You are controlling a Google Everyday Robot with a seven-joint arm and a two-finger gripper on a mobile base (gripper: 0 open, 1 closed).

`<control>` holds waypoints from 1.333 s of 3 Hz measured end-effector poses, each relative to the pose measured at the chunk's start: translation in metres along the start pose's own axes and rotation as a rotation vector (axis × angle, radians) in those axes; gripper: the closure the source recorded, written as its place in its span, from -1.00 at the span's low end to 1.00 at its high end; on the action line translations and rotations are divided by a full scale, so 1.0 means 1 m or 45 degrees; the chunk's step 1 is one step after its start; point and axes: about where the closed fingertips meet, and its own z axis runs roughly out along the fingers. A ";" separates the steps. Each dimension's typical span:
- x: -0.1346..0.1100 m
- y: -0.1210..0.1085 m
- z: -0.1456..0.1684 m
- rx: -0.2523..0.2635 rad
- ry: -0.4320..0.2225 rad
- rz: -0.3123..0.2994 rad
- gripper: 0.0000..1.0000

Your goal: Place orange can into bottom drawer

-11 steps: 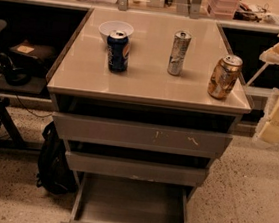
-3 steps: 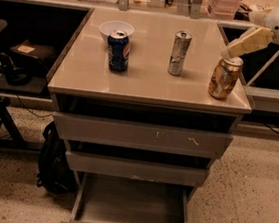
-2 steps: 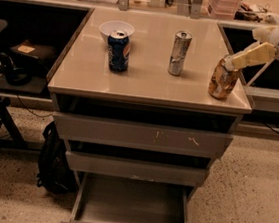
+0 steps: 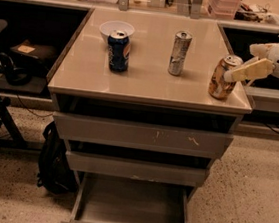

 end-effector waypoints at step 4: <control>0.027 0.015 0.034 0.053 -0.202 -0.070 -1.00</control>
Offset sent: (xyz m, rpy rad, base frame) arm -0.0060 -0.0035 -0.0415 0.1589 -0.2067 -0.0820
